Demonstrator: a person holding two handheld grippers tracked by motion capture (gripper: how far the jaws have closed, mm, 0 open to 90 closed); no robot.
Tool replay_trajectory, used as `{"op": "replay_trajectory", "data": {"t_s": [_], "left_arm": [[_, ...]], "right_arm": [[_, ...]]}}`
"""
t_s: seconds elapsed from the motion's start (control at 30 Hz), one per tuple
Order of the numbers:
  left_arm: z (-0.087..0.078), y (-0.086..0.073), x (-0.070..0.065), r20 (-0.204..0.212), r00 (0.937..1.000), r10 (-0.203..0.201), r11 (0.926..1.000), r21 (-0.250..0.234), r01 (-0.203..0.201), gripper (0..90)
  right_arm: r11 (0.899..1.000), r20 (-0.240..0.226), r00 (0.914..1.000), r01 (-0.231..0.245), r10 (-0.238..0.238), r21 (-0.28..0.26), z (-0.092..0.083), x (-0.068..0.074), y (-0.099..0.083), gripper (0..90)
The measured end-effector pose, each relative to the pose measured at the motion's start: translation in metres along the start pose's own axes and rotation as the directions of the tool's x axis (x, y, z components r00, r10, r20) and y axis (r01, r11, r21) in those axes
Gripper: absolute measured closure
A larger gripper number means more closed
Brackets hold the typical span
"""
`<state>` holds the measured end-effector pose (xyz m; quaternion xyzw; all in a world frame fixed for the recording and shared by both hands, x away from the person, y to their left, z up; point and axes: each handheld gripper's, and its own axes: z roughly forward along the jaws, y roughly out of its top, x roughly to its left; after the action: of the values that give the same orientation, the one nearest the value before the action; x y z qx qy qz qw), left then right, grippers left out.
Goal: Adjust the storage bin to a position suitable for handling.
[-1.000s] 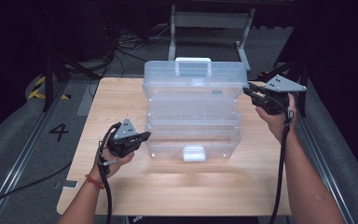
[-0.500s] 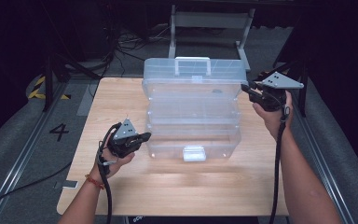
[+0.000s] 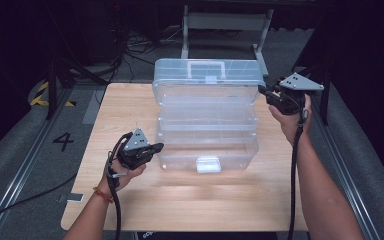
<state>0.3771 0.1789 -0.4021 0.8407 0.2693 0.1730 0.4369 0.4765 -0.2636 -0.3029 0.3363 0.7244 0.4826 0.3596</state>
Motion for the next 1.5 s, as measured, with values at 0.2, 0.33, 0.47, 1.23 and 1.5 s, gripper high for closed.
{"op": "replay_trajectory", "data": {"t_s": [0.2,0.33,0.47,1.23,1.5], "left_arm": [[0.001,0.000,0.001,0.004,1.0000,-0.001,1.0000,0.001,0.001,89.7],[0.001,0.000,0.001,0.008,1.0000,0.001,1.0000,-0.002,-0.001,89.6],[0.002,0.000,0.002,0.012,0.9999,0.005,1.0000,-0.003,-0.005,89.7],[0.004,-0.001,0.003,0.020,0.9998,0.004,0.9999,-0.010,-0.004,89.4],[0.006,-0.001,0.003,0.023,0.9997,-0.001,1.0000,-0.009,0.001,89.3]], "right_arm": [[1.000,0.026,0.9996,0.012,-0.013,0.014,0.005,-0.001,0.005,81.3],[1.000,0.030,0.9995,0.014,-0.014,0.014,0.008,-0.003,0.007,82.0],[1.000,0.039,0.9992,0.004,-0.004,0.021,0.014,-0.006,0.010,82.6],[0.998,0.099,0.9941,-0.049,0.045,0.041,0.037,-0.009,0.021,84.4],[0.996,0.088,0.9947,-0.059,0.053,0.070,0.047,-0.016,0.026,84.0]]}}
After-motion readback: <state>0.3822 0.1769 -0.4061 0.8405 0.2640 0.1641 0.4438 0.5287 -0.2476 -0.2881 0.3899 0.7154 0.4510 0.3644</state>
